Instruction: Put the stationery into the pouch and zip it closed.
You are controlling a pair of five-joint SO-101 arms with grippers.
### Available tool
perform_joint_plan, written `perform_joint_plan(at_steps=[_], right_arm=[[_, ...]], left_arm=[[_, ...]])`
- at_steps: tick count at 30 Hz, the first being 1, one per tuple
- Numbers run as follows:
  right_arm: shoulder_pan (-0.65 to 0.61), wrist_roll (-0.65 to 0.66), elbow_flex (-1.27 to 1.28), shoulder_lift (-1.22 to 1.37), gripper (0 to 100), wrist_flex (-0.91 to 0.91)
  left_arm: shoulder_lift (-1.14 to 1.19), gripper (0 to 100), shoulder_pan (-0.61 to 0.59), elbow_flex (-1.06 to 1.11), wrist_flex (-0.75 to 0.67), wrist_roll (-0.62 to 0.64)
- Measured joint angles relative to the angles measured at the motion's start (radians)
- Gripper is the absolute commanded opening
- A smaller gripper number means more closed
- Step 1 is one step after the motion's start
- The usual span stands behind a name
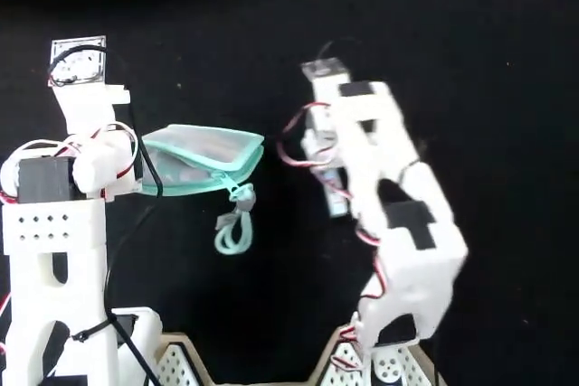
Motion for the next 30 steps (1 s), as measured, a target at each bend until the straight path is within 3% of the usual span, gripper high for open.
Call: perform_joint_plan(at_steps=[6,11,14,30], right_arm=[[0.198,0.218,0.097,-0.117,1.6,-0.072],[0.233,0.327,0.109,-0.063,10.9,-0.064],[0.238,0.342,0.107,-0.026,16.0,-0.057],[0.238,0.348,-0.021,-0.009,12.8,0.126]], left_arm=[[0.0,3,0.0,0.0,0.0,0.0],[0.0,3,0.0,0.0,0.0,0.0],[0.0,3,0.0,0.0,0.0,0.0],[0.0,3,0.0,0.0,0.0,0.0]])
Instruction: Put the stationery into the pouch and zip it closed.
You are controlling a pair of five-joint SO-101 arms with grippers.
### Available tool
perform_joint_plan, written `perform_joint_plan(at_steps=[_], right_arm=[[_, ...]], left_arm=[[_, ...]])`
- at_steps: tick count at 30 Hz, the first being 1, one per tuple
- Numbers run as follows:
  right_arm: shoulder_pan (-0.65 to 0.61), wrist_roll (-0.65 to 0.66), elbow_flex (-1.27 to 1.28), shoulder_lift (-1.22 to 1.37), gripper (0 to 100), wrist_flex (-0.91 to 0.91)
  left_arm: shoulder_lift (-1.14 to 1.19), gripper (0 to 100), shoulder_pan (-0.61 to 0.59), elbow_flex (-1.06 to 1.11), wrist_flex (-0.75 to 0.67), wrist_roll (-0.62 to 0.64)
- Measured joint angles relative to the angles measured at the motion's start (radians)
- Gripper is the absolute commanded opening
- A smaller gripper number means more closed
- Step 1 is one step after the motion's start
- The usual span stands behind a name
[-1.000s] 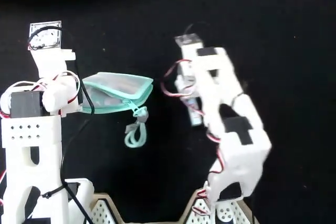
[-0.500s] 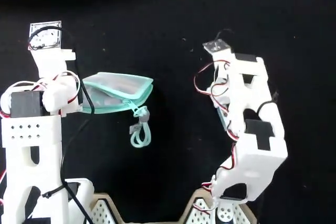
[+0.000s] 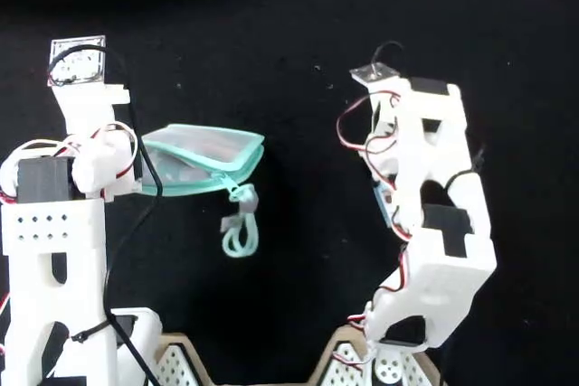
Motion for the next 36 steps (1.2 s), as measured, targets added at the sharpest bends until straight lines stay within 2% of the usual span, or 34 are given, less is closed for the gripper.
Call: perform_joint_plan(at_steps=[10,14,21,25,30,36], right_arm=[[0.0,0.0,-0.064,0.152,12.4,0.003],[0.003,0.0,-0.098,0.173,0.7,0.005],[-0.002,0.002,-0.101,0.118,1.2,0.031],[0.002,0.002,-0.066,-0.051,1.2,0.083],[-0.012,0.002,0.086,-0.402,1.2,0.098],[-0.147,-0.091,0.341,-0.936,1.2,-0.017]], left_arm=[[0.0,3,0.0,0.0,0.0,0.0],[0.0,3,0.0,0.0,0.0,0.0],[0.0,3,0.0,0.0,0.0,0.0],[0.0,3,0.0,0.0,0.0,0.0],[0.0,3,0.0,0.0,0.0,0.0],[0.0,3,0.0,0.0,0.0,0.0]])
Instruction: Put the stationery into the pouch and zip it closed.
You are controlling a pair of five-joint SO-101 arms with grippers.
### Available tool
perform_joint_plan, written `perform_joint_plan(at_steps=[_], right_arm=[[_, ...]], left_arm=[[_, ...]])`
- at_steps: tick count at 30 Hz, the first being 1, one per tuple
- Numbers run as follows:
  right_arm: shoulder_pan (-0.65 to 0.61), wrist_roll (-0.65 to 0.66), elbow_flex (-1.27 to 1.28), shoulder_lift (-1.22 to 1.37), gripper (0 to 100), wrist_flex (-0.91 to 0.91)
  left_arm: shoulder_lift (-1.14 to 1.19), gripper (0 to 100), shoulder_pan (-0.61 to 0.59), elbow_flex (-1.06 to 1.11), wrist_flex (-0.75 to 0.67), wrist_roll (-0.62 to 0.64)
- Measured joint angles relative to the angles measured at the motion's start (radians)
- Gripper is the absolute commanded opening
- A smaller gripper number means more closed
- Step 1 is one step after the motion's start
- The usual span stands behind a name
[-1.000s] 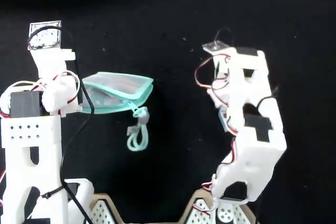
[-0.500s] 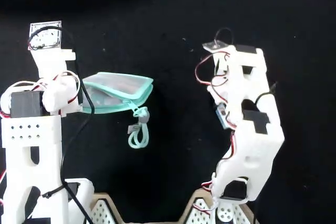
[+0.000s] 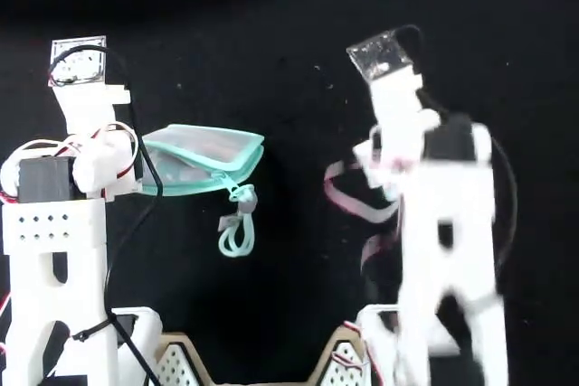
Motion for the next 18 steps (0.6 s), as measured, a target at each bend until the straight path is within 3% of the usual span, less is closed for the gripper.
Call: perform_joint_plan(at_steps=[8,18], right_arm=[[-0.348,-0.166,0.11,-0.572,1.4,-0.163],[-0.661,-0.227,0.282,-0.732,1.4,-0.655]], left_arm=[[0.0,3,0.0,0.0,0.0,0.0],[0.0,3,0.0,0.0,0.0,0.0]])
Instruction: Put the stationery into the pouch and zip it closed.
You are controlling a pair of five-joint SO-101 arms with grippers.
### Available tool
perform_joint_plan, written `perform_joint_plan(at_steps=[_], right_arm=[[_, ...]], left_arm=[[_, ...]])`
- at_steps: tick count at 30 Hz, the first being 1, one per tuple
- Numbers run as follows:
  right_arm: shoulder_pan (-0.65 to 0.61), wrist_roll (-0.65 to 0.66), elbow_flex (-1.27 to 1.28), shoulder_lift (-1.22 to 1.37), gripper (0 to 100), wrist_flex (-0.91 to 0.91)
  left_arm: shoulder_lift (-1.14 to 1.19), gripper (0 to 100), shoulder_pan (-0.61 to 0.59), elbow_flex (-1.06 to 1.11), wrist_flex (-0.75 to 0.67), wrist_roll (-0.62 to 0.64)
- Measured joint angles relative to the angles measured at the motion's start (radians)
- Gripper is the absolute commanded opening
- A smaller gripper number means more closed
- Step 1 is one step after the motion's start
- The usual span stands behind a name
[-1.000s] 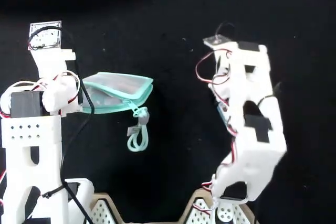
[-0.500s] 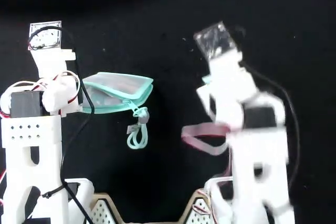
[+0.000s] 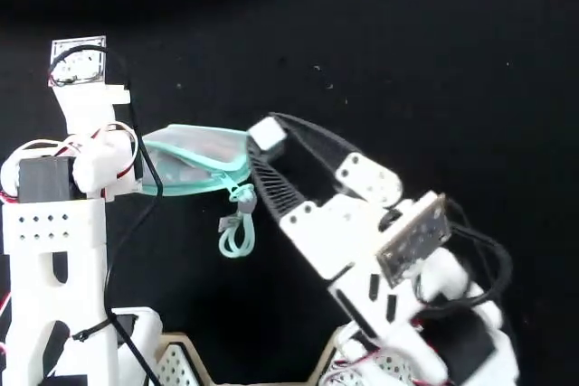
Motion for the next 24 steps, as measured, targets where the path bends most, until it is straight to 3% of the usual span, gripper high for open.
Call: perform_joint_plan(at_steps=[8,17,24], right_arm=[[-0.052,0.0,0.272,0.002,1.4,-0.316],[-0.071,0.0,0.359,0.002,1.4,-0.456],[-0.242,0.002,0.341,0.002,1.3,-0.422]], left_arm=[[0.0,3,0.0,0.0,0.0,0.0],[0.0,3,0.0,0.0,0.0,0.0],[0.0,3,0.0,0.0,0.0,0.0]])
